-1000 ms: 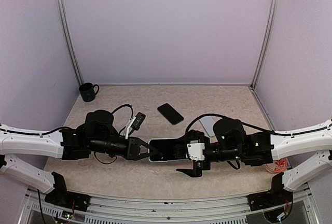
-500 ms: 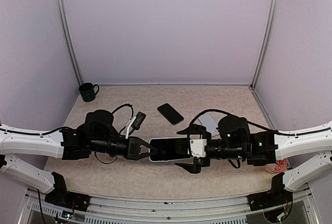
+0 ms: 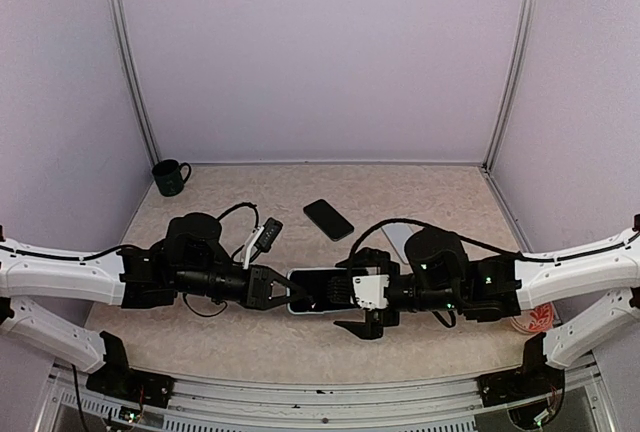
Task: Put the phone into the phone case
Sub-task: Pass from the left arm to the right
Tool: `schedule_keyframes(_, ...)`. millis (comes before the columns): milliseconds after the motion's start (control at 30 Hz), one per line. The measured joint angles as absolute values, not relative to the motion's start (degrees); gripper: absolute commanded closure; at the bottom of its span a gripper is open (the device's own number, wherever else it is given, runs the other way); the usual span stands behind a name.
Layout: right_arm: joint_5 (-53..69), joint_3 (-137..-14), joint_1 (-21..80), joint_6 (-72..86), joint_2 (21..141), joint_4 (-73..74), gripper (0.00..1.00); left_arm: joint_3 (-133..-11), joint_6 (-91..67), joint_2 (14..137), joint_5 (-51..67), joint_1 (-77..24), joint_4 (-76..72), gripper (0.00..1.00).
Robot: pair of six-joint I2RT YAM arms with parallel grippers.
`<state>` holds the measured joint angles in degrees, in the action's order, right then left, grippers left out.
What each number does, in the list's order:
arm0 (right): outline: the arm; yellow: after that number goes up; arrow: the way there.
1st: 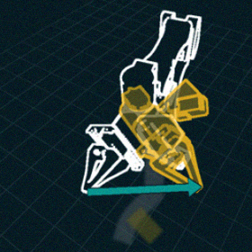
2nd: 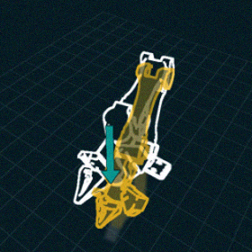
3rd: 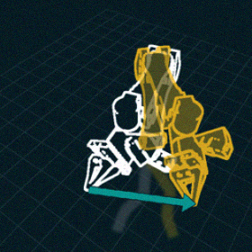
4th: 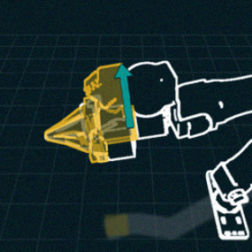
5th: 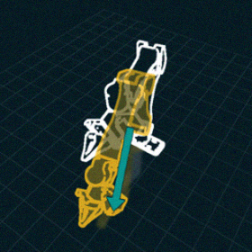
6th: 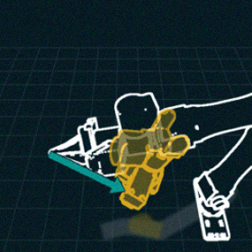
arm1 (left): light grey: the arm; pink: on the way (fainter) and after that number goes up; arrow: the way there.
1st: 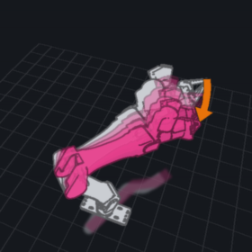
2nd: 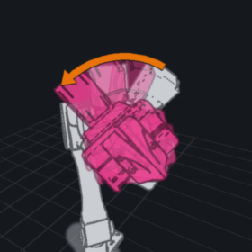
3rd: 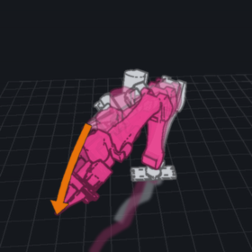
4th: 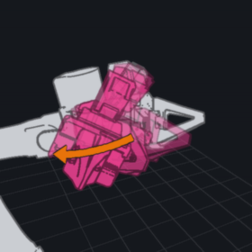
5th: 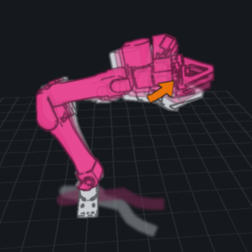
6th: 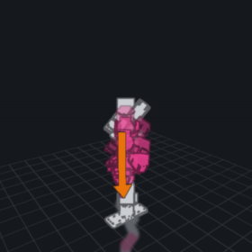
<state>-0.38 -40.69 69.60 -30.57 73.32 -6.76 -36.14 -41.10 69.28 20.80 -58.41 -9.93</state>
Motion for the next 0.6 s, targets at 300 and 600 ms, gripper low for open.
schedule_keyframes(300,-2.92,-41.74,69.63,-29.95,76.07,-7.11,0.01,-36.14,-41.08,69.28,20.84,-58.41,-9.67,1.00)
schedule_keyframes(600,-2.98,-43.66,69.63,-29.69,76.95,-5.63,0.13,-36.14,-41.06,69.30,20.86,-58.41,-9.91,1.00)
